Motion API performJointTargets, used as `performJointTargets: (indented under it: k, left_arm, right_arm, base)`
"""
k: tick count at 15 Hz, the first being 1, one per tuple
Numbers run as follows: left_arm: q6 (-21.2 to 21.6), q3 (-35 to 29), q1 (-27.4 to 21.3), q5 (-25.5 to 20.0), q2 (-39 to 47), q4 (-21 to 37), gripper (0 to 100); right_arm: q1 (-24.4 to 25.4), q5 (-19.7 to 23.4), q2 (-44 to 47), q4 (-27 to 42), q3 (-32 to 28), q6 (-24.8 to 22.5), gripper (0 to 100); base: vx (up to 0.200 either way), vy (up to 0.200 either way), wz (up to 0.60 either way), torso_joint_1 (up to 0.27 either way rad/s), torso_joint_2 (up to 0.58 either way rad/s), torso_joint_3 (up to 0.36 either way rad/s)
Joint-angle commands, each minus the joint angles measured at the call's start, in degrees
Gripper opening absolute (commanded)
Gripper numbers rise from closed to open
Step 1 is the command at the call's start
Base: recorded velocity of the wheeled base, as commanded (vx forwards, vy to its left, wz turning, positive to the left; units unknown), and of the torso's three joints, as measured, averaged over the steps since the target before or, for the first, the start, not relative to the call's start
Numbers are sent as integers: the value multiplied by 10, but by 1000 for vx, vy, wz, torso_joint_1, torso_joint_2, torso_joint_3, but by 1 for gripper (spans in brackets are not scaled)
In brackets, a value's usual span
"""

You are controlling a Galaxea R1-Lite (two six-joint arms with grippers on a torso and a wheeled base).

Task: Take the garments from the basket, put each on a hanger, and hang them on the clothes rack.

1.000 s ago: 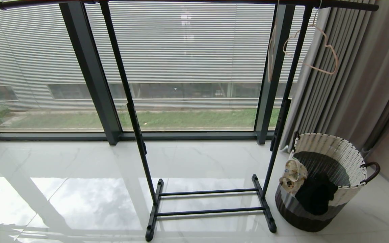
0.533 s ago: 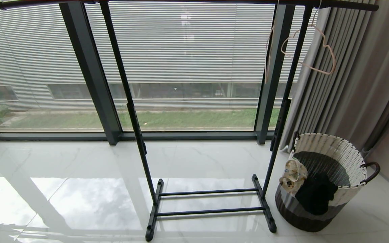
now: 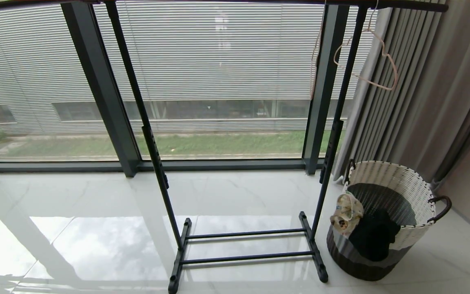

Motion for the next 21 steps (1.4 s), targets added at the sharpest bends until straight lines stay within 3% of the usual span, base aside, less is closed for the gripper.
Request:
performJointTargets:
  k: [1,4,11,21]
  left_arm:
    - [0,0,0,0,0,0,100]
    - [-1,0,0,0,0,0,100]
    - [-3,0,0,0,0,0,100]
    - [-2,0,0,0,0,0,100]
  right_arm:
    - [0,0,0,0,0,0,100]
    - [1,0,0,0,0,0,100]
    - [0,0,0,0,0,-1,100]
    - [0,0,0,0,0,-1,100]
  base:
    - [0,-200,0,2,2,-2]
    - [0,-200,0,2,4,1]
    - [0,0,0,0,0,0]
    - [200,0,0,3,4,3]
